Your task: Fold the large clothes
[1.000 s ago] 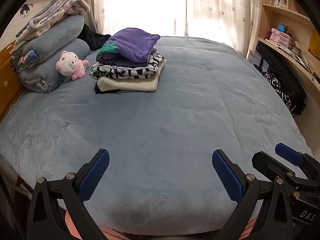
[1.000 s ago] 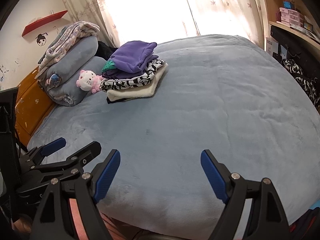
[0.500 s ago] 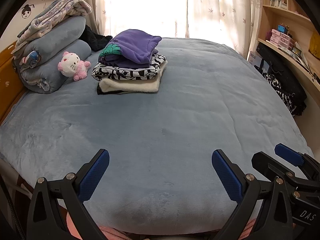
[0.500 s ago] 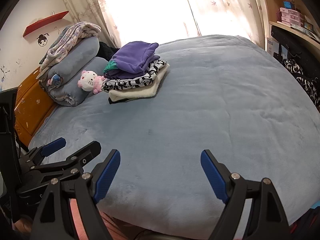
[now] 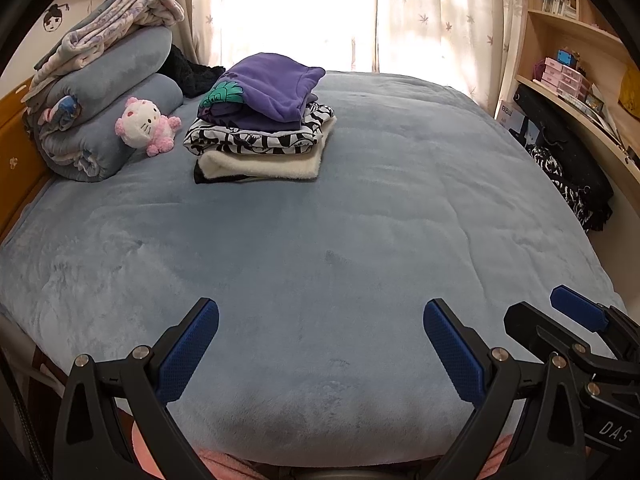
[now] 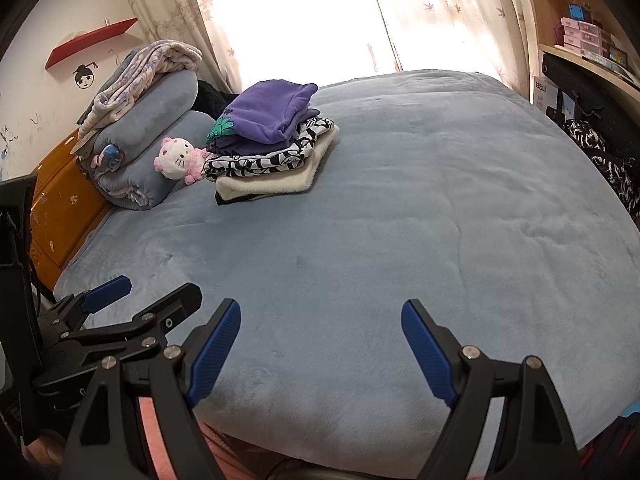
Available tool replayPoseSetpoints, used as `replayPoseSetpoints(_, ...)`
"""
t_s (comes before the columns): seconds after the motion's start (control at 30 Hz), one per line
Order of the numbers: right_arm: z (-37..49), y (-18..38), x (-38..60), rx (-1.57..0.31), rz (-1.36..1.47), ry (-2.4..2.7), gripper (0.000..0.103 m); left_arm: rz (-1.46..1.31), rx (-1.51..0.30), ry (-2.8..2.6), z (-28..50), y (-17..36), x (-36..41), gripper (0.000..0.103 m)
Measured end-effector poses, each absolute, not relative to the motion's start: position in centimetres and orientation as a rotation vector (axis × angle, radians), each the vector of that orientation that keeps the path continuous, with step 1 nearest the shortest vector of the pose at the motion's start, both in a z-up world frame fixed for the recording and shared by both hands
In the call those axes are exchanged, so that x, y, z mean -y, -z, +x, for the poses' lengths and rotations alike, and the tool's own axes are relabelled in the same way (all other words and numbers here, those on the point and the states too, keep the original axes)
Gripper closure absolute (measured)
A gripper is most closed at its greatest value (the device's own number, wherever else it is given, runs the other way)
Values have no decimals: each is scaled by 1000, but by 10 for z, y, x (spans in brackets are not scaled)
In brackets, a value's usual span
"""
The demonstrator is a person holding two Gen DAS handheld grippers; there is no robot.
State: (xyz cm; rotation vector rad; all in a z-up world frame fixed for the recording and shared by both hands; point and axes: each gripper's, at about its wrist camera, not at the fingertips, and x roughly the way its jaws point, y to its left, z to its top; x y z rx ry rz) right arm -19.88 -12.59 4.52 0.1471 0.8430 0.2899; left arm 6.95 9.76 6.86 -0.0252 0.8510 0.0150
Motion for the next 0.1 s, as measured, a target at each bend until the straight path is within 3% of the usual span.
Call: replayPoseSetpoints(0.1,-199,-45,125,-844,147,-290,20,-27,-853,-15,69,-67,-99,2)
